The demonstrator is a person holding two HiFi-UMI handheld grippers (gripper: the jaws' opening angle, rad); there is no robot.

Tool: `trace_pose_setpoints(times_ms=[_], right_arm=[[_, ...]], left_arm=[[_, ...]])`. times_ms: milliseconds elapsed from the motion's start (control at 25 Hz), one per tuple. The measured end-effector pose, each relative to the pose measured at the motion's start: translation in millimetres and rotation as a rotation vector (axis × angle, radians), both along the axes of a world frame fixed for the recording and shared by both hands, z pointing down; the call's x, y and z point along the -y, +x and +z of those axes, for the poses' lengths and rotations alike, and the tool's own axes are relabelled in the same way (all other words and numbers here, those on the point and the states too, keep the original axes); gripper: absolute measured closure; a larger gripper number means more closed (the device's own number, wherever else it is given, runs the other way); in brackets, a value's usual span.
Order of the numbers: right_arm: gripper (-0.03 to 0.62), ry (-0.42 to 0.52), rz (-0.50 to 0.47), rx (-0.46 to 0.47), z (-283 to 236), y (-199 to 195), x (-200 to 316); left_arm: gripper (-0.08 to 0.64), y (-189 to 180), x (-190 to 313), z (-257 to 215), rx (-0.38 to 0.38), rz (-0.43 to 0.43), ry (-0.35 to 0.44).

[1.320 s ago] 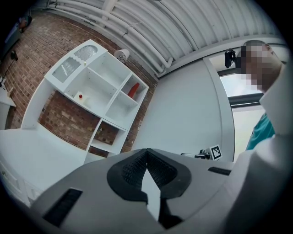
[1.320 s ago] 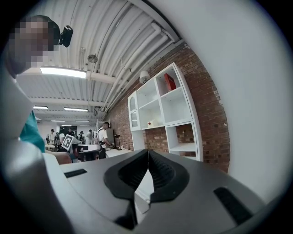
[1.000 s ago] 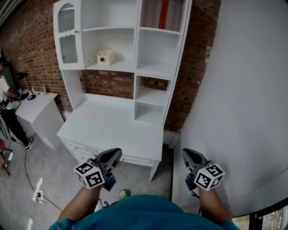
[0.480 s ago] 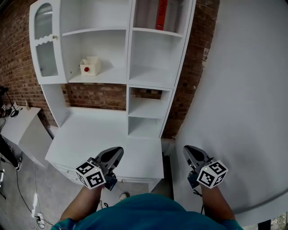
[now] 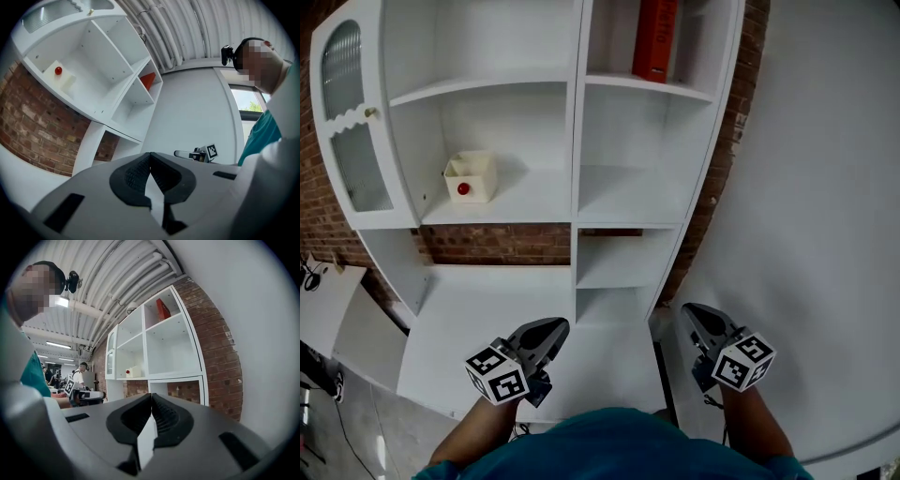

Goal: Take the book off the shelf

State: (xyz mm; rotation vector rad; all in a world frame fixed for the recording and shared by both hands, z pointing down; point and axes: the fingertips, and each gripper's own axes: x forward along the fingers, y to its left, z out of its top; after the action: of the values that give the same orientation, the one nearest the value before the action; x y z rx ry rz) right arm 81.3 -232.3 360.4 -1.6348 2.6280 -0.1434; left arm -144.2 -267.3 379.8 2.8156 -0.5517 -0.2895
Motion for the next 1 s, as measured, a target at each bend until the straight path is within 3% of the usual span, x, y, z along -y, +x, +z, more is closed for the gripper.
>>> trace_pose_setpoints(times_ms=[480,680,1000], right_arm=[[0.569,-0.008,0.003,0.016,-10.1,3.9,71.5],[0.569,0.006,-0.075,0.011,-18.5,19.2,86.0],[0.569,0.023,-0.231,-0.022,-35.1,59.3,102.4]], left_arm=[[0.545,5.6,67.0,-3.6,0.008,0.007,-0.025],[0.545,28.8,67.1,-6.7,0.015,-0.051,-0.036],[0.545,94.6,51.0,-29.9,-0.043,-0.183,-0.023]])
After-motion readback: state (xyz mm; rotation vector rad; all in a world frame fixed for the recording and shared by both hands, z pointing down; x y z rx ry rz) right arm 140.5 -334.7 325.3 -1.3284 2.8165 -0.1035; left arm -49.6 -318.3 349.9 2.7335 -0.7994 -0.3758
